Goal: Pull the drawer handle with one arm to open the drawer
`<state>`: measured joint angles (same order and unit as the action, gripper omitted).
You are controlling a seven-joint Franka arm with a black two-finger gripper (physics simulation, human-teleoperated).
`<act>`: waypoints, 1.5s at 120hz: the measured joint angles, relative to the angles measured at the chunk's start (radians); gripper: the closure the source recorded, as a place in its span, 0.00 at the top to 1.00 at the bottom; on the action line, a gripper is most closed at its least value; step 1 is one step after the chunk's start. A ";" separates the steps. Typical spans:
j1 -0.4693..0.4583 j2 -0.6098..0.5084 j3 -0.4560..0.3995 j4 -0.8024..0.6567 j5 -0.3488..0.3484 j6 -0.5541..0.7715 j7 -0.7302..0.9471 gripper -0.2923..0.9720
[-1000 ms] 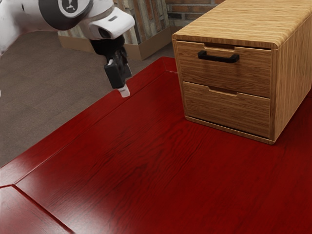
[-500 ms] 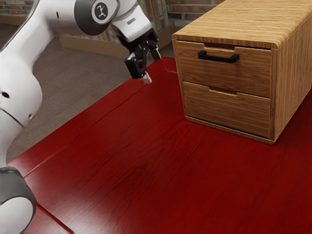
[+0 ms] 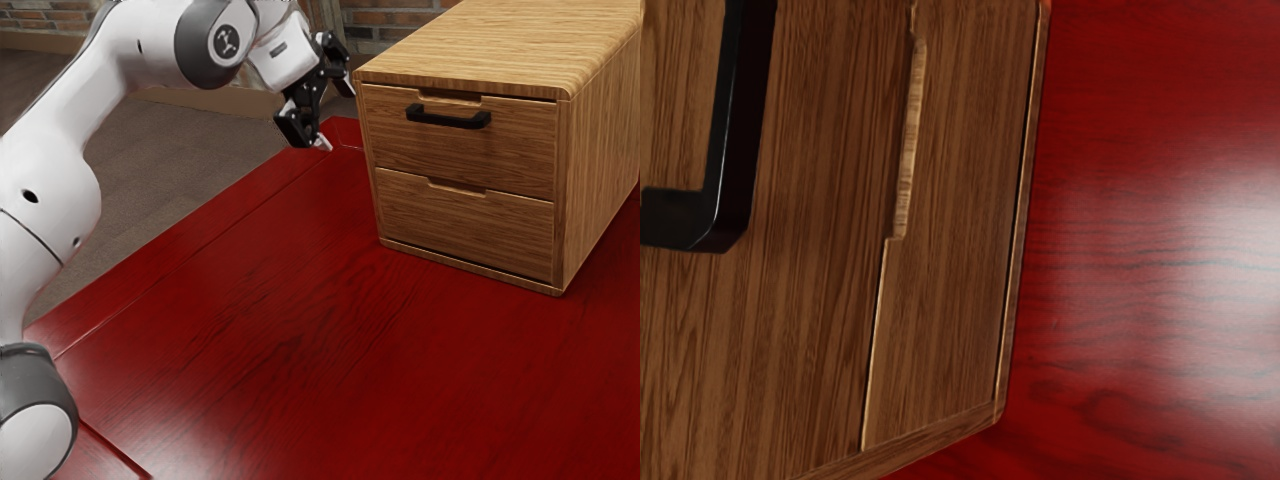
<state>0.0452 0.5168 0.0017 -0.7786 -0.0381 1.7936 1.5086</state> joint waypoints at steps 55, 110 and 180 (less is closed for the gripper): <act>-0.080 0.051 -0.003 0.001 -0.002 0.133 0.067 0.77; -0.086 0.103 0.002 0.000 -0.002 0.259 0.106 0.77; -0.102 0.131 -0.001 -0.001 -0.002 0.293 0.129 0.77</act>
<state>-0.0564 0.6481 0.0005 -0.7797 -0.0399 2.0864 1.6380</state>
